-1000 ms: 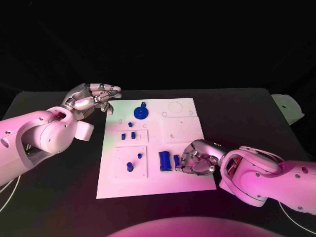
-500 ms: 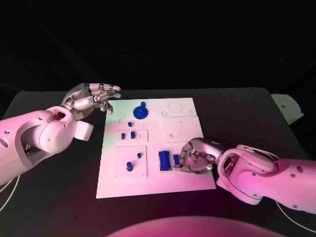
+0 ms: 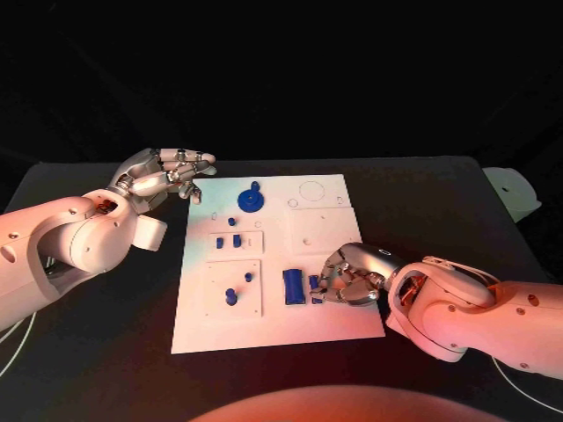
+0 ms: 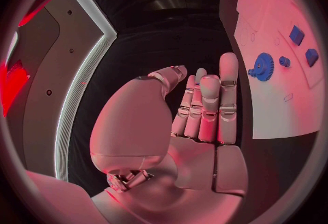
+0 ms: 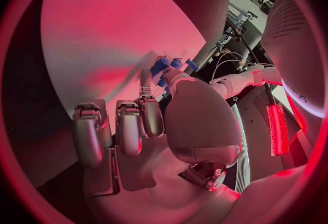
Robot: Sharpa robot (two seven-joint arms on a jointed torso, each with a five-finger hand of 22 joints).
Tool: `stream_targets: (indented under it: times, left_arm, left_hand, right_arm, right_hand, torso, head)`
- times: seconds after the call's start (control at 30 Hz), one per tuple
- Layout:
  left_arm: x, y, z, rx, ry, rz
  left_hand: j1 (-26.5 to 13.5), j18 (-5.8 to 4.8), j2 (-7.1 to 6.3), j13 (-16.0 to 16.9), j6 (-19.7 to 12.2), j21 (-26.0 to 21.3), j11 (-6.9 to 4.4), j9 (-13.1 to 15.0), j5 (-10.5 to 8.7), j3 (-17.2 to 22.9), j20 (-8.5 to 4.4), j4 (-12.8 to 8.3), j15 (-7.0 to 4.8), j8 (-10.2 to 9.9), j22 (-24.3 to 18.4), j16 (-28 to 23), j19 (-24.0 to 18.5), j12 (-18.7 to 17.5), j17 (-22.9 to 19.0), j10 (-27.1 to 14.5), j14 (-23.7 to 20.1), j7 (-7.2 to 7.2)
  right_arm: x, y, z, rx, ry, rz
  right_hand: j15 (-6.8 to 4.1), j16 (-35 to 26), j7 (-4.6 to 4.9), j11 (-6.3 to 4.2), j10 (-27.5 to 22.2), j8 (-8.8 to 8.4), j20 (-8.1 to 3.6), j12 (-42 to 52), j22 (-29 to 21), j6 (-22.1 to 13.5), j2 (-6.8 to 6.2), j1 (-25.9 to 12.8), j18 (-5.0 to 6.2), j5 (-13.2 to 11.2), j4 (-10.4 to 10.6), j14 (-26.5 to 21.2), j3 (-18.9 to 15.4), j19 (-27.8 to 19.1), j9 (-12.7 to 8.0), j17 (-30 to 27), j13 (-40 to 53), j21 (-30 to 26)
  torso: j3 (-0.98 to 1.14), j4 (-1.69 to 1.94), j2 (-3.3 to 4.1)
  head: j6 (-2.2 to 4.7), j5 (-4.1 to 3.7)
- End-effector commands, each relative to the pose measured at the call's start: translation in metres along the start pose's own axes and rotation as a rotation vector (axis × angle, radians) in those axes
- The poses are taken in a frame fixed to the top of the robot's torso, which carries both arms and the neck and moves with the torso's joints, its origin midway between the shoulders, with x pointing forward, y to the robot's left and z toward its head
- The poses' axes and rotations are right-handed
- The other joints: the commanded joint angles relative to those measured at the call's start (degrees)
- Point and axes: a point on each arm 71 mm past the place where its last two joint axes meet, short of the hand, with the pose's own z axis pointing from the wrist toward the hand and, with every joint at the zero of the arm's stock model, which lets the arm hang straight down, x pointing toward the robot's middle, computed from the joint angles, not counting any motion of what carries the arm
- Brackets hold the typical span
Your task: Assemble the parts on the task board
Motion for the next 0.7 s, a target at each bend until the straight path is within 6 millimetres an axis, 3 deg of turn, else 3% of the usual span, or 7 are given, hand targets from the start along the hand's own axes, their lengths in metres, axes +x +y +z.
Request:
stream_targets:
  times: [0.03, 0.27, 0.7]
  left_arm:
    - [0.0023, -0.0008, 0.0003, 0.005, 0.018, -0.009]
    - [0.0024, -0.0007, 0.0003, 0.004, 0.019, -0.009]
    - [0.0024, -0.0006, 0.0006, 0.004, 0.018, -0.009]
  left_hand:
    - [-0.2, 0.86, -0.07, 0.1, -0.3, -0.3, -0.09, -0.1, -0.25, -0.1, 0.1, 0.2, -0.1, 0.4, 0.0, 0.2, 0.3, 0.4, -0.1, -0.4, 0.1, -0.1]
    - [-0.2, 0.86, -0.07, 0.1, -0.3, -0.3, -0.09, -0.1, -0.25, -0.1, 0.1, 0.2, -0.1, 0.4, 0.0, 0.2, 0.3, 0.4, -0.1, -0.4, 0.1, -0.1]
    - [-0.2, 0.86, -0.04, 0.1, -0.4, -0.3, -0.07, -0.1, -0.26, -0.2, 0.1, 0.3, -0.09, 0.4, -0.1, 0.2, 0.3, 0.5, -0.1, -0.5, 0.1, -0.08]
  right_arm:
    - [0.0, -0.0031, 0.0009, 0.009, 0.0, -0.022]
    - [0.0006, -0.0043, 0.0024, 0.008, 0.007, -0.037]
    - [-0.0003, -0.0049, 0.0048, 0.003, -0.013, -0.069]
  right_hand:
    - [-0.41, 0.2, -0.04, -0.39, 1.9, 0.12, -0.49, 0.3, 15.1, 0.4, 0.14, 1.1, -0.39, -1.0, 0.0, 5.7, -0.4, 6.0, 0.0, 13.1, 9.4, 0.3]
    - [-0.45, 0.3, -0.09, -0.43, 1.9, 0.09, -0.51, 0.4, 15.1, 0.5, -0.01, 3.3, -0.39, -4.0, -0.1, 5.7, -1.0, 6.0, -0.1, 13.2, 9.5, 0.3]
    - [-0.46, 0.3, -0.14, -0.47, 2.0, 0.1, -0.52, 0.6, 15.1, 0.7, 0.17, 4.4, -0.39, -5.5, 0.0, 5.7, -1.4, 6.0, -0.2, 13.4, 9.6, 0.3]
  torso:
    - [0.0, 0.03, 0.03]
    - [-0.01, 0.01, -0.03]
    - [0.05, 0.05, 0.05]
  head:
    - [-0.08, -0.02]
    - [-0.18, 0.1]
    - [-0.26, 0.16]
